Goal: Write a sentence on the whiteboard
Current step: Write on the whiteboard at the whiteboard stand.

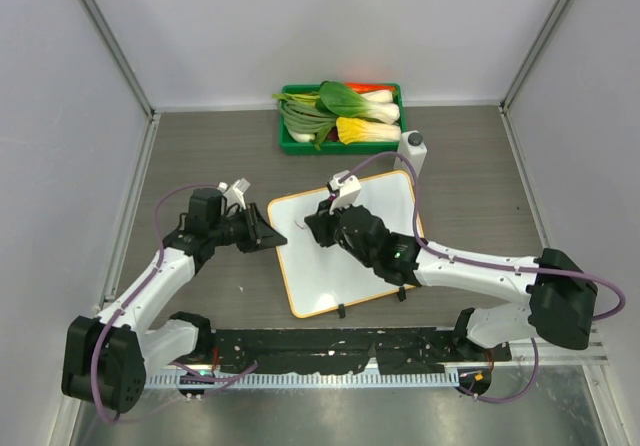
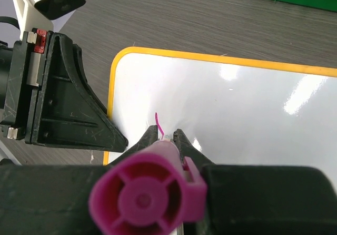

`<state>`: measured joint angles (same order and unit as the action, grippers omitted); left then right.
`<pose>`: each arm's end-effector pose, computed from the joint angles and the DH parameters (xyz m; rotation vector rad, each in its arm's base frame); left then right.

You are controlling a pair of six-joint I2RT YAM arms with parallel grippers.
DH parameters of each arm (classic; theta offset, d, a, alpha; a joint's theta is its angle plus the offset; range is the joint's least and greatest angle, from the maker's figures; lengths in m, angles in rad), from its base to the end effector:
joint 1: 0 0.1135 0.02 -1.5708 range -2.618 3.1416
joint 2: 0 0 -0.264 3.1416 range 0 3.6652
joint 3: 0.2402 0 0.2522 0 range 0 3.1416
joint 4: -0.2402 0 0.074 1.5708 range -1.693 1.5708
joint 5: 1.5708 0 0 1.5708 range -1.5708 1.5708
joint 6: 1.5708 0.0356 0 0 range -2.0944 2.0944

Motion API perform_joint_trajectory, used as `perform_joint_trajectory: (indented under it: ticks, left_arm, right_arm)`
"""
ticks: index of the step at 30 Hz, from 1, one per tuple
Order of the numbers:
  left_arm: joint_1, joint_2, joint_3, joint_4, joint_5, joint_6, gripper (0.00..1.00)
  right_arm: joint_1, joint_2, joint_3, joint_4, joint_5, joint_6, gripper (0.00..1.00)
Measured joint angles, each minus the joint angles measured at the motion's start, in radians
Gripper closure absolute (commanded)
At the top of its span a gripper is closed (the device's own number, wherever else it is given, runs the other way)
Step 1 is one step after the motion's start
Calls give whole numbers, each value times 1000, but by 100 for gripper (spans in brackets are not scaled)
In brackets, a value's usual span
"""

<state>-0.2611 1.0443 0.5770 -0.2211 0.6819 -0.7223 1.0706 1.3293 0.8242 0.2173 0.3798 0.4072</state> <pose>0.1986 -0.0763 0.2204 -0.1549 2.3949 -1.2680 0.1569 0.2595 0.2734 -0.3558 1.8588 0.6761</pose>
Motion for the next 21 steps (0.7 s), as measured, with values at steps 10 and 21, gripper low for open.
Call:
perform_joint_trajectory:
  ticks: [10, 21]
  left_arm:
    - [-6, 0, 0, 0, 12, 5, 92]
    - [-12, 0, 0, 0, 12, 16, 92]
  right_arm:
    - [0, -39, -3, -8, -10, 10, 99]
    - [0, -59, 20, -10, 30, 13, 99]
